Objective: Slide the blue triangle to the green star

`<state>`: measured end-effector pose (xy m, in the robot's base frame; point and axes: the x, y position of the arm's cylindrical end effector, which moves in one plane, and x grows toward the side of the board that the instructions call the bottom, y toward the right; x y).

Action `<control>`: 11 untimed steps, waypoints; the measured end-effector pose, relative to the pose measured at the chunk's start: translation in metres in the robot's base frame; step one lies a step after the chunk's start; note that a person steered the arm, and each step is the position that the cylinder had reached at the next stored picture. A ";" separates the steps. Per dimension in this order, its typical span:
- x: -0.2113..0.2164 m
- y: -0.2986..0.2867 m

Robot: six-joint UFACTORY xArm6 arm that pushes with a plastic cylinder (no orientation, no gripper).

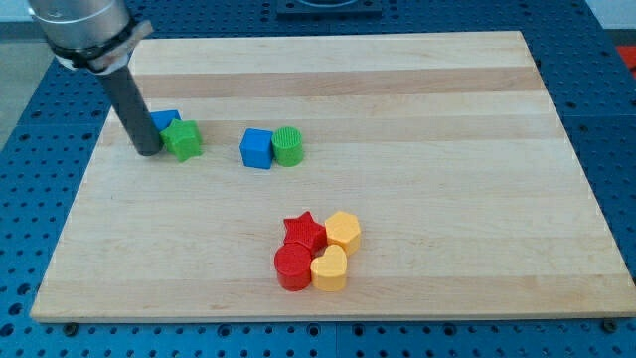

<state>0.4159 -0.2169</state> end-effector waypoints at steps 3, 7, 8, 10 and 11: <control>-0.009 0.064; -0.009 -0.053; -0.029 -0.050; -0.038 0.007; -0.038 0.044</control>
